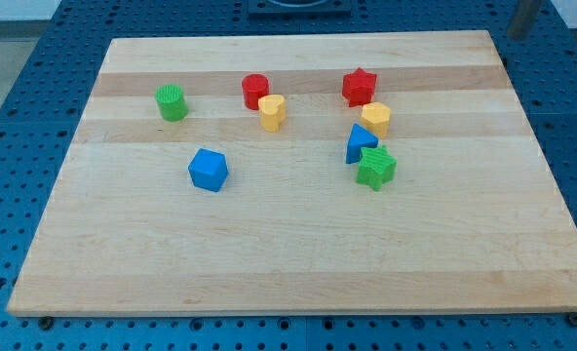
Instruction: Point your arm at the yellow hexagon
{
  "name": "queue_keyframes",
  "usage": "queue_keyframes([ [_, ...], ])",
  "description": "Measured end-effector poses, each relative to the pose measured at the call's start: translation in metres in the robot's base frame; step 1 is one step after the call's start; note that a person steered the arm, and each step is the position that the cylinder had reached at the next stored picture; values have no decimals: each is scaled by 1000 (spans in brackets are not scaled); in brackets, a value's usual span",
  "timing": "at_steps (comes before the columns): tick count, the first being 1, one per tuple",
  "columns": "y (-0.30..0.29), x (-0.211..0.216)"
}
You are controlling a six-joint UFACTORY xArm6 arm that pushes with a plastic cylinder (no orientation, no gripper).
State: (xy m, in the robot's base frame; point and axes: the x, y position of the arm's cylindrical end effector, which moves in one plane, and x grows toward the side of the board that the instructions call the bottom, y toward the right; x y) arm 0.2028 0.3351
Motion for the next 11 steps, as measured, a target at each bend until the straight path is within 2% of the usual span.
queue_keyframes([
  [2, -8, 0],
  [4, -85, 4],
  [5, -105, 31],
  [8, -106, 127],
  [11, -155, 175],
])
